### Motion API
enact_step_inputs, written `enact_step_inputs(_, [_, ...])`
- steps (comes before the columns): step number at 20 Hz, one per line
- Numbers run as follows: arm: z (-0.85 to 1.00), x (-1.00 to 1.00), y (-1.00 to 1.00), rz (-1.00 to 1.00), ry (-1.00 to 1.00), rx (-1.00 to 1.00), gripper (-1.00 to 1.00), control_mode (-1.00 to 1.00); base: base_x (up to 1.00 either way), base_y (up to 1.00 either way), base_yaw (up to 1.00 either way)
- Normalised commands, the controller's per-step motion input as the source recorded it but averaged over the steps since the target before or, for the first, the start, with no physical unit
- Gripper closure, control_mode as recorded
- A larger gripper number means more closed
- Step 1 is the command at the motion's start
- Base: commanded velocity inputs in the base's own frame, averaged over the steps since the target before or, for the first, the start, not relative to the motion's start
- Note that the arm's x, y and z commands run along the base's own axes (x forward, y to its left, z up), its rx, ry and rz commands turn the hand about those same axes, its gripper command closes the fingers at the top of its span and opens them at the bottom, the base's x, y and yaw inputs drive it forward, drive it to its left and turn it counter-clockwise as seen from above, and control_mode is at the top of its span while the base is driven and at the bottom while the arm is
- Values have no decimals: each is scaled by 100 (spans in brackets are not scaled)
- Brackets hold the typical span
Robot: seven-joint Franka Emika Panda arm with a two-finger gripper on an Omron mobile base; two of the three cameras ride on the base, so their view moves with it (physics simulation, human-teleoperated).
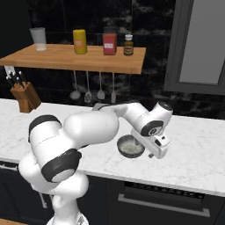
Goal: Pick up the bowls on the counter and stack them on top of one another in the open cabinet. Place the smaller bowl on top of the larger bowl.
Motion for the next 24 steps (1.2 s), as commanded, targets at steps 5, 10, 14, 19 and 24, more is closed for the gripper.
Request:
enact_step_inputs(5, [-34,28,28,0,3,4,-100,-100,0,0,0])
enact_step_inputs(10, [-28,44,16,-1,1,0,-100,-100,0,0,0])
enact_step_inputs(14, [-28,47,0,-4,0,0,-100,-100,0,0,0])
enact_step_inputs(19, [-36,36,-2,-5,0,0,-100,-100,0,0,0])
enact_step_inputs(24, [-40,9,-19,-1,0,-1,-100,-100,0,0,0])
